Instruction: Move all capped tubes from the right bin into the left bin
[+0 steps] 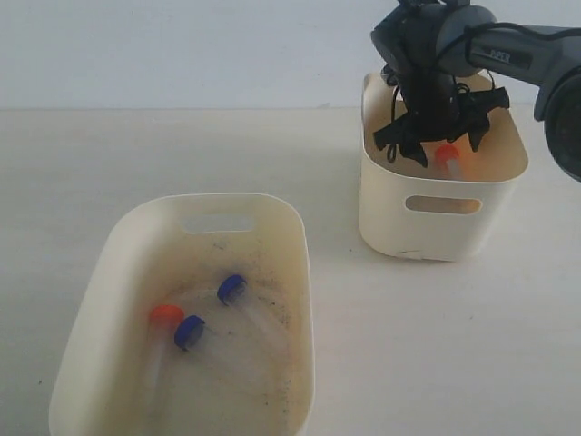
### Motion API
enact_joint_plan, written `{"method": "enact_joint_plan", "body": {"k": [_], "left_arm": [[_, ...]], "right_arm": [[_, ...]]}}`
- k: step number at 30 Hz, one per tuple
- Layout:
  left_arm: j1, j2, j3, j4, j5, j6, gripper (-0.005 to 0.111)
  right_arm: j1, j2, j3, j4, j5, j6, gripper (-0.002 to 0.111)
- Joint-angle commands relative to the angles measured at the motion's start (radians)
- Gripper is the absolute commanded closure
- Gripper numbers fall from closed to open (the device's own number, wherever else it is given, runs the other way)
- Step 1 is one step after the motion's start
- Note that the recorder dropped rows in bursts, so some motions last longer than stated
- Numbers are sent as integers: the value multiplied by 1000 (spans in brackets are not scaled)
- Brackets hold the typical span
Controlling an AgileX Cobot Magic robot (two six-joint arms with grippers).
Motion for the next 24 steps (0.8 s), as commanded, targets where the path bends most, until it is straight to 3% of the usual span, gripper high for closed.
{"method": "enact_joint_plan", "body": {"k": [1,24], "left_arm": [[-7,4,-4,-3,-9,-4,103],[-7,4,-4,-3,-9,-4,103]], "right_arm": [[-8,11,-2,-11,5,-4,41],[-38,114,3,151,5,-63,41]]}}
